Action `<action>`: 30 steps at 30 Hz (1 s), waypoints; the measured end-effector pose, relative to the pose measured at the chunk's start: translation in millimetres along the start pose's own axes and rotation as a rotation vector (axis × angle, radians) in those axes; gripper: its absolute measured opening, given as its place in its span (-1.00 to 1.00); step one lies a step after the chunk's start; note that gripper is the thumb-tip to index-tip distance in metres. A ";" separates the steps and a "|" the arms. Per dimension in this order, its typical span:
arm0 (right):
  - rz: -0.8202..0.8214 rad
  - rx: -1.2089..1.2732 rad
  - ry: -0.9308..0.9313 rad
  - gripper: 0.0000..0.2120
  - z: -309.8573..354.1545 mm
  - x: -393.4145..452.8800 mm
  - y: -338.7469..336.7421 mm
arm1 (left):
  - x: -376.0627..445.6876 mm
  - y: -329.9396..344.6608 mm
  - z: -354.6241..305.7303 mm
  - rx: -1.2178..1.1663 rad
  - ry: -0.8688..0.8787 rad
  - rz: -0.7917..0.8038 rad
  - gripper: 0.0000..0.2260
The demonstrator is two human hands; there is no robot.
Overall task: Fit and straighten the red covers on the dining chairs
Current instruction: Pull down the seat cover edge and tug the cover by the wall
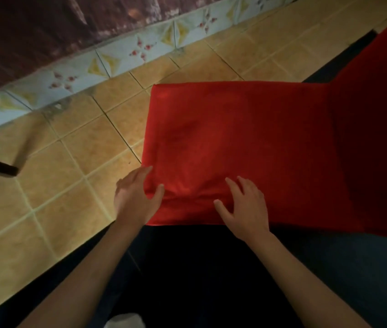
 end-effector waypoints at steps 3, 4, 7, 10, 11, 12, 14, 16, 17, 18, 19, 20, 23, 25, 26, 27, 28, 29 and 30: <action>-0.073 -0.132 0.007 -0.30 4.4 1.5 22.8 | -4.7 27.2 18.3 -0.043 -0.041 -0.005 -0.50; -0.143 -0.136 0.003 -0.30 5.8 1.2 25.8 | -6.8 35.1 22.5 -0.053 -0.042 -0.018 -0.50; -0.341 -0.111 -0.034 -0.38 5.6 -1.9 30.4 | -8.8 47.1 30.5 -0.083 -0.046 -0.077 -0.52; -0.390 -0.124 -0.039 -0.41 9.3 -9.6 37.0 | -10.8 49.9 33.1 -0.103 -0.059 -0.088 -0.53; -0.386 -0.127 -0.026 -0.41 11.2 -11.9 38.1 | -11.5 49.8 32.8 -0.116 -0.065 -0.092 -0.53; -0.379 -0.124 -0.012 -0.42 13.2 -13.3 38.3 | -12.0 49.5 32.1 -0.129 -0.077 -0.097 -0.53; -0.385 -0.114 0.008 -0.42 15.2 -14.9 37.3 | -13.8 49.1 31.2 -0.151 -0.111 -0.107 -0.52; -0.393 -0.099 0.043 -0.42 14.1 -16.2 35.5 | -17.7 49.8 32.2 -0.183 -0.150 -0.123 -0.50; -0.401 -0.081 0.081 -0.42 11.7 -17.4 34.1 | -21.0 50.3 33.5 -0.208 -0.175 -0.132 -0.49; -0.408 -0.056 0.132 -0.41 7.4 -18.8 32.8 | -25.2 50.9 34.8 -0.240 -0.207 -0.141 -0.47; -0.406 -0.027 0.190 -0.39 1.6 -20.7 31.8 | -30.5 51.5 36.5 -0.273 -0.245 -0.150 -0.46; -0.397 -0.002 0.246 -0.38 -5.1 -22.7 31.1 | -36.0 52.1 38.4 -0.304 -0.284 -0.155 -0.44; -0.425 0.032 0.347 -0.40 -28.0 -30.6 26.6 | -51.4 53.4 41.2 -0.362 -0.368 -0.130 -0.39; -0.439 0.033 0.376 -0.42 -40.5 -35.0 23.9 | -60.1 53.7 38.8 -0.359 -0.404 -0.113 -0.34; -0.439 0.031 0.381 -0.42 -45.5 -36.5 23.3 | -64.9 53.6 36.0 -0.364 -0.419 -0.116 -0.32; -0.436 0.031 0.384 -0.42 -49.6 -37.3 23.0 | -70.1 53.4 32.3 -0.373 -0.424 -0.127 -0.31; -0.434 0.032 0.388 -0.41 -53.4 -38.2 22.7 | -75.8 53.0 27.5 -0.380 -0.414 -0.140 -0.30; -0.438 0.037 0.394 -0.40 -56.6 -39.2 22.1 | -82.2 52.9 22.5 -0.385 -0.398 -0.151 -0.29; -0.448 0.047 0.404 -0.40 -59.2 -40.6 21.1 | -89.2 53.6 18.5 -0.393 -0.393 -0.155 -0.26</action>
Point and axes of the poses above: each hand's wrist, its own x-axis towards the middle knuckle, its own y-axis out of the palm, z = x × y, the point moved 4 cm from there along x, towards the middle knuckle
